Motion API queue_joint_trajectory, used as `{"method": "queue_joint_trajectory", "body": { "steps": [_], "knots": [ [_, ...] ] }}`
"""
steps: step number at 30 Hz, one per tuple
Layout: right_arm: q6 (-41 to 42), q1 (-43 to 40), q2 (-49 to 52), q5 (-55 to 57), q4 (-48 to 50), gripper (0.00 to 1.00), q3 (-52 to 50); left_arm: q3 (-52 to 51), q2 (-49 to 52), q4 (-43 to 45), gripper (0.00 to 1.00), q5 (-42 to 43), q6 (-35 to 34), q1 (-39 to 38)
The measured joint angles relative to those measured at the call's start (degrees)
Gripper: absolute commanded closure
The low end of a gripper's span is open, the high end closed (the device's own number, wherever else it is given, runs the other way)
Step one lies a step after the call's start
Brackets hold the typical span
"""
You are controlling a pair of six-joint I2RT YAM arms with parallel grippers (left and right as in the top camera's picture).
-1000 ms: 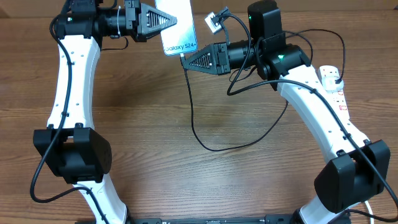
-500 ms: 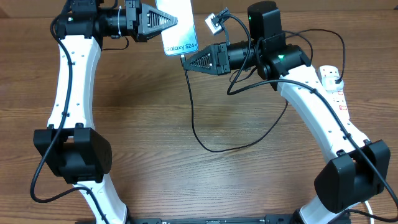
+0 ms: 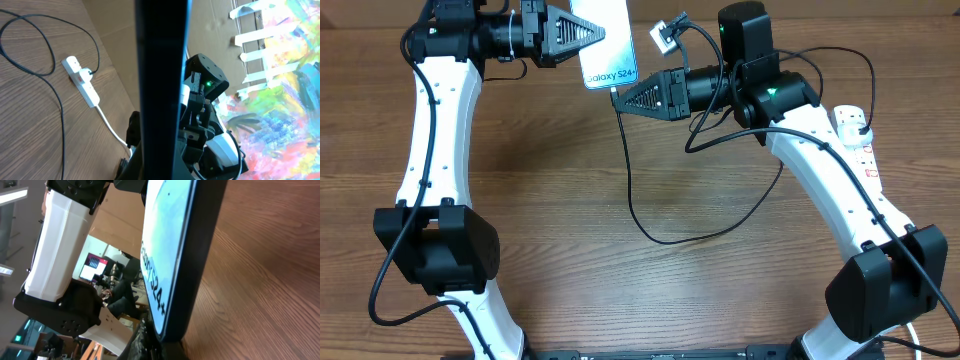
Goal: Plug charger to phone and switch on socket
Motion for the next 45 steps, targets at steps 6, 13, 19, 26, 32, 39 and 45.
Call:
{"method": "queue_joint_trajectory", "body": {
  "steps": [6, 13, 19, 26, 32, 39, 45],
  "knots": [
    [0.1, 0.0, 0.0, 0.0, 0.1, 0.96, 0.0, 0.0, 0.0, 0.5, 0.96, 0.0, 0.0, 0.0],
    [0.0, 0.0, 0.0, 0.0, 0.1, 0.96, 0.0, 0.0, 0.0, 0.9, 0.96, 0.0, 0.0, 0.0],
    [0.0, 0.0, 0.0, 0.0, 0.2, 0.96, 0.0, 0.0, 0.0, 0.9, 0.96, 0.0, 0.0, 0.0],
    [0.0, 0.0, 0.0, 0.3, 0.2, 0.96, 0.0, 0.0, 0.0, 0.9, 0.96, 0.0, 0.0, 0.0],
    [0.5, 0.0, 0.0, 0.5, 0.6, 0.96, 0.0, 0.0, 0.0, 1.0, 0.96, 0.0, 0.0, 0.0],
    [2.2, 0.0, 0.0, 0.4, 1.9, 0.96, 0.0, 0.0, 0.0, 1.3, 0.96, 0.0, 0.0, 0.0],
    [2.8, 0.0, 0.0, 0.0, 2.1, 0.96, 0.0, 0.0, 0.0, 1.3, 0.96, 0.0, 0.0, 0.1]
  ]
}}
